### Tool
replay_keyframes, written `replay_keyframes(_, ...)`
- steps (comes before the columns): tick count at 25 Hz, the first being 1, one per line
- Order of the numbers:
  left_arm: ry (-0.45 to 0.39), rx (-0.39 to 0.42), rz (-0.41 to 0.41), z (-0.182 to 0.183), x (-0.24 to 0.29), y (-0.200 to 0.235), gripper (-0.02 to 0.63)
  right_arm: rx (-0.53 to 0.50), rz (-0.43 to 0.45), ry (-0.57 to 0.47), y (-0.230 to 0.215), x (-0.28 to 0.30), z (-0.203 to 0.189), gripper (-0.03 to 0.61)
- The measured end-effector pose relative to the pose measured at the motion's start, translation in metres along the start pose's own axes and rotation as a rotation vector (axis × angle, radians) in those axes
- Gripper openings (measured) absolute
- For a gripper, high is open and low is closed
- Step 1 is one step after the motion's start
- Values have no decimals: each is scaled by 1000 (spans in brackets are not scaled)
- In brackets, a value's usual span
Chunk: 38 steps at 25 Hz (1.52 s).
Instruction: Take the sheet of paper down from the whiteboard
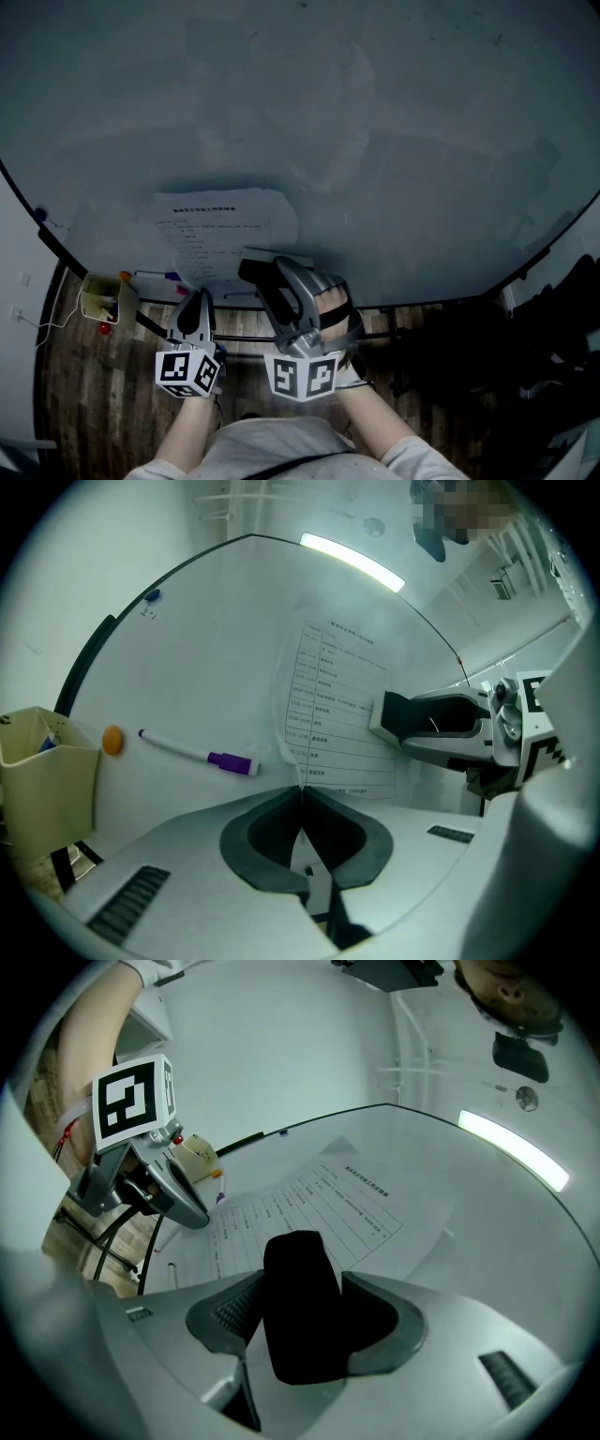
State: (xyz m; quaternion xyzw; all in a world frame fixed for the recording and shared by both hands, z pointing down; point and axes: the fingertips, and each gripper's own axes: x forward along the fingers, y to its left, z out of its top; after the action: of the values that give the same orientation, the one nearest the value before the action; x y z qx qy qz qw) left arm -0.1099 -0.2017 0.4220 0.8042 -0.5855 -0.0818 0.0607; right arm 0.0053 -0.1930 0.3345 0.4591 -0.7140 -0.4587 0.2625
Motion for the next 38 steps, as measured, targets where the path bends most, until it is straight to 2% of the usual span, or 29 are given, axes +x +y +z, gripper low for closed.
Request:
replay_keyframes(14, -19, 0, 42, 9, -4, 8, 15, 10, 5, 1, -2, -2, 0, 253)
replay_keyframes(21, -31, -11, 100, 13, -10, 26, 15, 10, 4, 4, -2, -2, -1, 252)
replay_keyframes(38, -53, -4, 150, 21, -18, 46, 15, 8, 7, 9, -2, -2, -1, 253)
